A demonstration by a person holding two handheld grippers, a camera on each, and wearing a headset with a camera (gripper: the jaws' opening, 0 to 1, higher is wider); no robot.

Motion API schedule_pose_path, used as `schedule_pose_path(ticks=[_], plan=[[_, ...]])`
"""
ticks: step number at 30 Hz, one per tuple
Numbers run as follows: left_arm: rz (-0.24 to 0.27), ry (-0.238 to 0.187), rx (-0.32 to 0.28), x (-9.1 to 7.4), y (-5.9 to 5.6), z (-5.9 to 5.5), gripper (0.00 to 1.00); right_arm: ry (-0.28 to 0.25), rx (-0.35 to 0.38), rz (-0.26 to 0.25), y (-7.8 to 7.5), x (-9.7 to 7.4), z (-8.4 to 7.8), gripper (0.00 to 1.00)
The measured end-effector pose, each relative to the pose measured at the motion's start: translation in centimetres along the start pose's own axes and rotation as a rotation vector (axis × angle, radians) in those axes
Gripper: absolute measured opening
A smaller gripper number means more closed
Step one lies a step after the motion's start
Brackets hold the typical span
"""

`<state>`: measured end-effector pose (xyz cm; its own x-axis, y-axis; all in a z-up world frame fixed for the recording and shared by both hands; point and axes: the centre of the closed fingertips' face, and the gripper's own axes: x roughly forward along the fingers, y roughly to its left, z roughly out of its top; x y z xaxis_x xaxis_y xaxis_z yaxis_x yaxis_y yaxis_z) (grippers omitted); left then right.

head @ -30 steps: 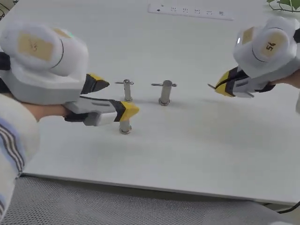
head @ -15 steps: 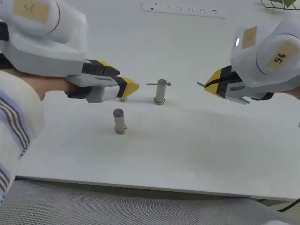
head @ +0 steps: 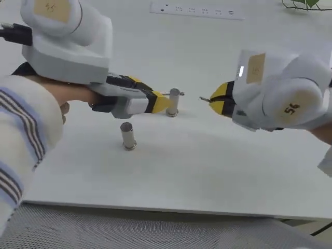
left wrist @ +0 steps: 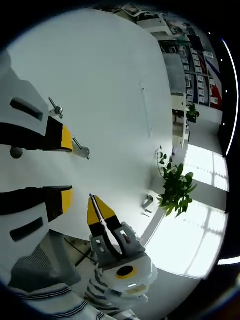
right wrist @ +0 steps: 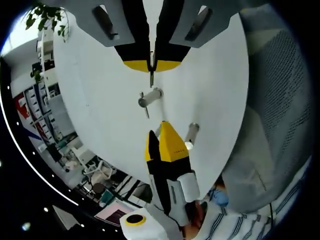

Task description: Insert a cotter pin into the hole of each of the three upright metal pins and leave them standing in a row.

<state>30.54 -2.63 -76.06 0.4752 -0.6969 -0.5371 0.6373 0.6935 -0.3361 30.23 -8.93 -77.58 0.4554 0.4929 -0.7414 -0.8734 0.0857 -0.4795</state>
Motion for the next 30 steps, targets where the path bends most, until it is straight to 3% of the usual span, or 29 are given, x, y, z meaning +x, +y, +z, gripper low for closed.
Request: schedule_pose_path(ticks=[12,20,30], plan=[[-0.105,0.010,-0.063,1.7,-3.0,-0.5,0.20,0.010,0.000,-0.045,1.5,-0.4,0.5,0.02],[-0.148,0.013,-0.084,2.3,-3.6,-0.6,0.16,0.005,0.002,-0.065,1.3,-0.5,1.0,0.02],[-0.166,0.010,-0.110,2.6,-3.9,-0.7,0.10,0.002,-0.021,-0.064,1.4,-0.2,1.6,0.02]])
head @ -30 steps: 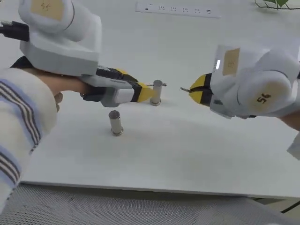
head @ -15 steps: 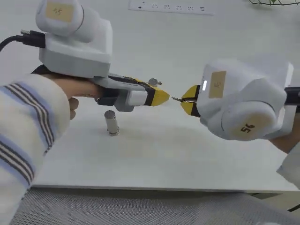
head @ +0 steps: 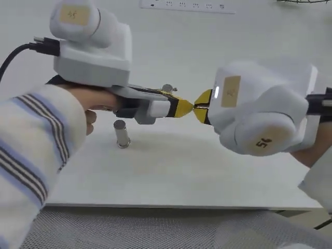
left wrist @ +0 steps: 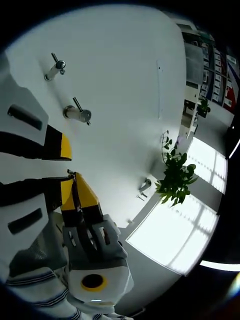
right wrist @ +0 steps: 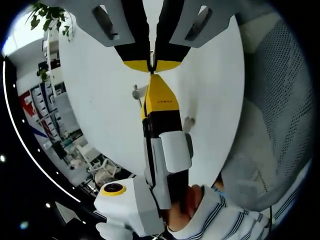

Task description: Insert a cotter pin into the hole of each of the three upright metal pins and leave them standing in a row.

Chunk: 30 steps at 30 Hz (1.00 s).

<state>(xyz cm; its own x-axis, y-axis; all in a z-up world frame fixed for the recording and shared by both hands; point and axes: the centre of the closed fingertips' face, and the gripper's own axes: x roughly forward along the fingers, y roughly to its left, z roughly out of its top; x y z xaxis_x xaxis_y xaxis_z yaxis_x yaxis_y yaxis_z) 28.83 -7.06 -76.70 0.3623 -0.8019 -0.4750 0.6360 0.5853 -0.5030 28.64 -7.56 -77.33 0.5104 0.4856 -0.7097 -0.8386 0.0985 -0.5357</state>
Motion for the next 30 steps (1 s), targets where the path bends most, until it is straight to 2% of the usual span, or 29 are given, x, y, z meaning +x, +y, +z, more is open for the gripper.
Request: schedule_pose_path(ticks=[12,18,30], plan=[[-0.011,0.025,-0.027,0.17,-0.08,-0.71,0.03,0.000,-0.006,0.007,0.38,0.16,-0.04,0.02],[-0.019,0.017,-0.038,0.31,-0.22,-0.54,0.02,0.000,-0.005,0.008,0.36,0.09,-0.10,0.03],[-0.033,0.001,-0.097,0.48,0.06,-0.28,0.02,-0.001,-0.003,0.004,0.37,0.12,-0.17,0.03]])
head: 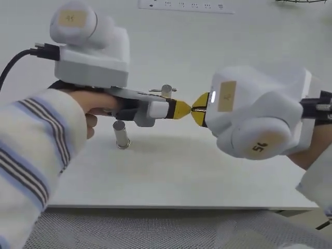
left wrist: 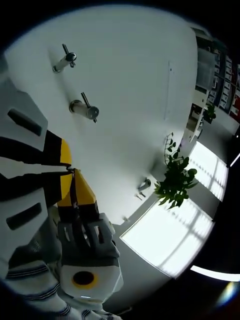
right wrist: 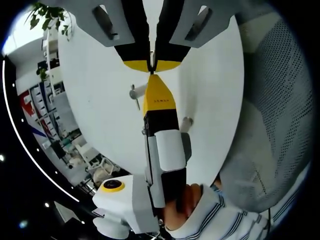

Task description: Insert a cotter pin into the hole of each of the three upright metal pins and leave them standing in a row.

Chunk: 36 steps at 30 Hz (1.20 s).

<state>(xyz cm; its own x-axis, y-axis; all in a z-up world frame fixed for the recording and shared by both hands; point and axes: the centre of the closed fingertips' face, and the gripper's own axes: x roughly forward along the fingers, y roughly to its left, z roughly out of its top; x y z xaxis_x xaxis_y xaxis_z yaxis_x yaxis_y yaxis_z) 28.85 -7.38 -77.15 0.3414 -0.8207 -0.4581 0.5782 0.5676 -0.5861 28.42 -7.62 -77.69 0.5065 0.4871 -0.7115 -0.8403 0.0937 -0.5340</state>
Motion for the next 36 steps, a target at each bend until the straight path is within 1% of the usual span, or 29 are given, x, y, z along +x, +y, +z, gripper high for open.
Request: schedule_pose_path(ticks=[6,10,16,19,22,25,29,36], plan=[[-0.010,-0.011,-0.043,0.00,0.03,0.12,0.01,-0.005,0.008,-0.001,-0.04,-0.09,0.01,0.03],[-0.010,-0.017,-0.050,-0.09,0.09,0.18,0.01,-0.012,0.021,0.002,-0.07,-0.13,0.12,0.03],[-0.001,-0.037,-0.040,-0.19,0.26,0.51,0.01,-0.016,0.027,0.000,-0.33,-0.11,0.24,0.03],[0.000,-0.038,-0.034,-0.28,0.30,0.54,0.00,-0.022,0.033,0.002,-0.37,-0.13,0.32,0.03],[0.001,-0.038,-0.045,-0.39,0.49,0.55,0.00,-0.025,0.030,0.006,-0.35,-0.10,0.40,0.03],[0.004,-0.045,-0.035,-0.46,0.47,0.56,0.00,-0.027,0.022,0.007,-0.39,-0.06,0.49,0.03],[0.007,-0.044,-0.015,-0.51,0.42,0.55,0.00,-0.030,0.015,0.009,-0.39,-0.04,0.57,0.03],[0.001,-0.043,-0.018,-0.63,0.16,0.71,0.00,-0.040,0.016,0.008,-0.54,-0.24,0.68,0.03]])
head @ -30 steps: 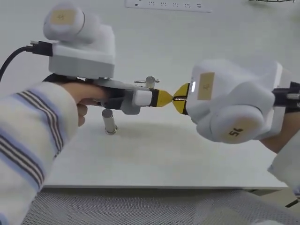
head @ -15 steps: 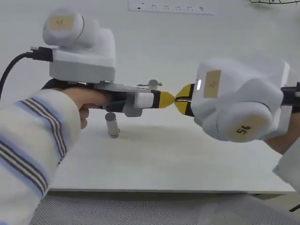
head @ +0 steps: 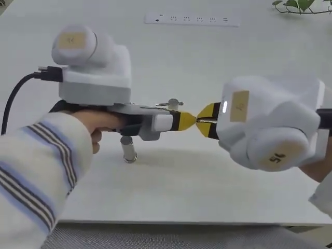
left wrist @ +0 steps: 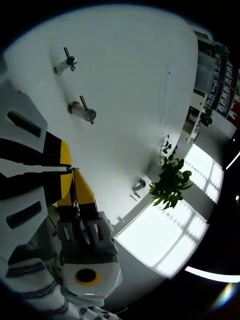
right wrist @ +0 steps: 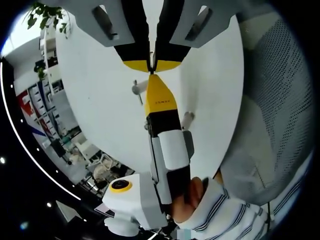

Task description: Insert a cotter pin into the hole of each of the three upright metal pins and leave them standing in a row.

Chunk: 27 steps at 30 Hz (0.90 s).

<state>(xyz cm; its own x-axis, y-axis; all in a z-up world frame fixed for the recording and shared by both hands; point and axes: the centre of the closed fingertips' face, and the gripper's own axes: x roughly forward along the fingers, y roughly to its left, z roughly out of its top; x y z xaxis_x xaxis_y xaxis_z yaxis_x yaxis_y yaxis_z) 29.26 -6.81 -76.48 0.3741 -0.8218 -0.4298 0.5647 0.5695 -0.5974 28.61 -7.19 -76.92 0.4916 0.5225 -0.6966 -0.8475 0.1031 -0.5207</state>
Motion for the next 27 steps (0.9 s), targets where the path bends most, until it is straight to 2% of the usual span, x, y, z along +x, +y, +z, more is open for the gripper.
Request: schedule_pose_path(ticks=[8,15,19,21,25,27], plan=[[-0.001,-0.003,0.004,-0.34,-0.14,0.09,0.00,-0.014,-0.010,0.007,-0.07,0.01,0.34,0.04],[0.000,0.004,0.009,-0.37,-0.18,-0.30,0.00,-0.028,0.007,0.013,0.04,0.21,0.56,0.04],[0.000,0.012,0.012,-0.37,-0.13,-0.51,0.00,-0.021,-0.011,0.005,-0.13,0.25,0.38,0.11],[0.003,0.016,0.013,-0.37,-0.03,-0.56,0.00,-0.023,-0.009,0.006,-0.17,0.21,0.32,0.12],[0.005,0.016,0.027,-0.53,0.09,-0.44,0.00,-0.033,0.012,0.020,-0.21,-0.09,0.21,0.15],[0.006,0.013,0.039,-0.71,0.17,-0.27,0.00,-0.057,0.046,0.039,-0.16,-0.34,0.40,0.16]])
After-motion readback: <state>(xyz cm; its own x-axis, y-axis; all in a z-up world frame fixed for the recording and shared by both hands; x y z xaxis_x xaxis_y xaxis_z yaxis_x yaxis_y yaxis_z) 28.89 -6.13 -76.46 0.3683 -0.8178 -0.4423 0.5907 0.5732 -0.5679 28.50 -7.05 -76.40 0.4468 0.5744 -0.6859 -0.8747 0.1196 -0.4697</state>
